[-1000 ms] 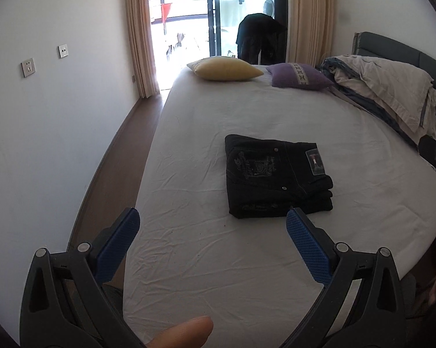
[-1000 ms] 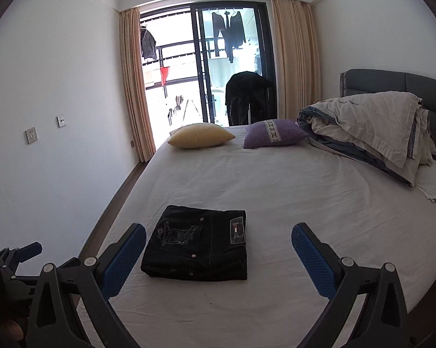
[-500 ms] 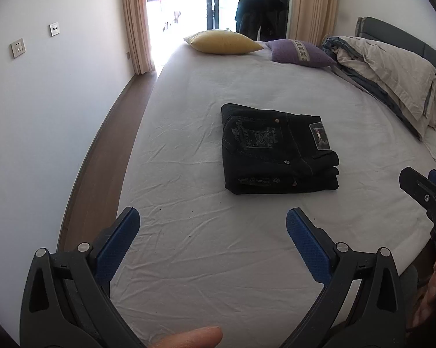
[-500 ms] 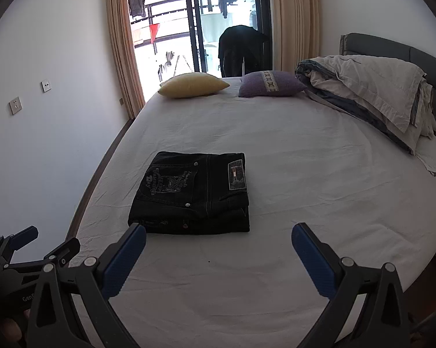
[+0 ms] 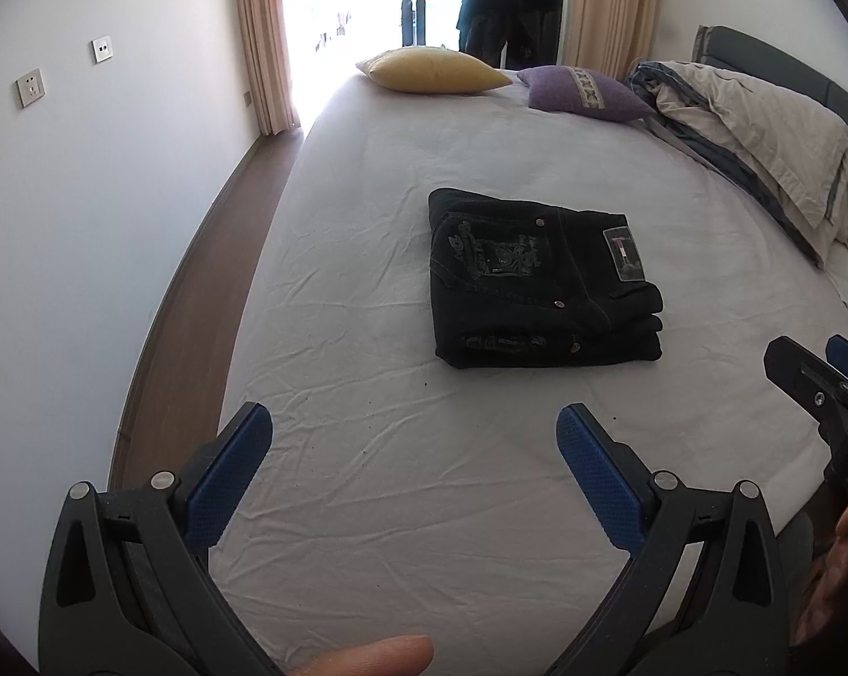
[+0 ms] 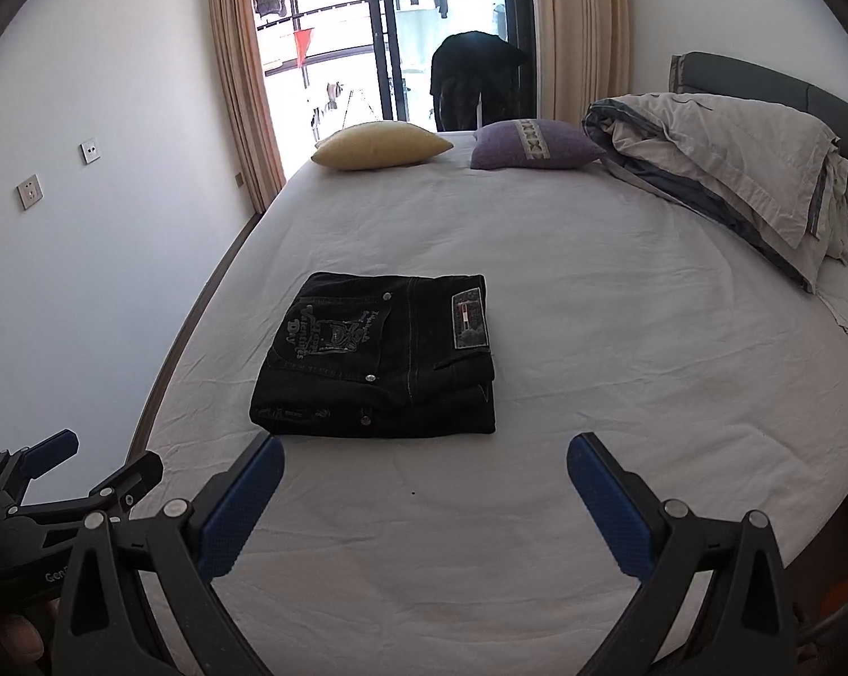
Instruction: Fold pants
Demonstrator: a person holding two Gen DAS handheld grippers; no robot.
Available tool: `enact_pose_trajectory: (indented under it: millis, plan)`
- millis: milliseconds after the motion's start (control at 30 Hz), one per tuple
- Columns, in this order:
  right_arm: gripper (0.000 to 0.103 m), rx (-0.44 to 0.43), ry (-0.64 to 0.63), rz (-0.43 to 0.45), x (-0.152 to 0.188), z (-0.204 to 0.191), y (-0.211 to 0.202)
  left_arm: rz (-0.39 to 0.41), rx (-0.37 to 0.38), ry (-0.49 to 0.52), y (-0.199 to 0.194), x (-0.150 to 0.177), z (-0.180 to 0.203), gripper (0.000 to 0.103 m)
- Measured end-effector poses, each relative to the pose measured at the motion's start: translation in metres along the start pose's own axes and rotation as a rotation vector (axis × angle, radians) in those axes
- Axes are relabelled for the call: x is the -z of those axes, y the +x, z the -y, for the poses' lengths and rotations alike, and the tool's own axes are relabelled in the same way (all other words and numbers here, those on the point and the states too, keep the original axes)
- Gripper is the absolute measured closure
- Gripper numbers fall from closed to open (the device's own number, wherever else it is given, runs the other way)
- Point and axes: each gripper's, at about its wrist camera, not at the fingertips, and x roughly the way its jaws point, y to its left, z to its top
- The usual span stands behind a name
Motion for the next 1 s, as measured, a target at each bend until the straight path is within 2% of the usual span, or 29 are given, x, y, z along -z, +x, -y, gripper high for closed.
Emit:
enact_pose_trajectory:
  millis: [1000]
  plan:
    - [0.0,-0.016,0.001,-0.033,0.007,-0.004,0.011,-0.019,-0.001,0.0,0.01,0.007,0.005,0.0]
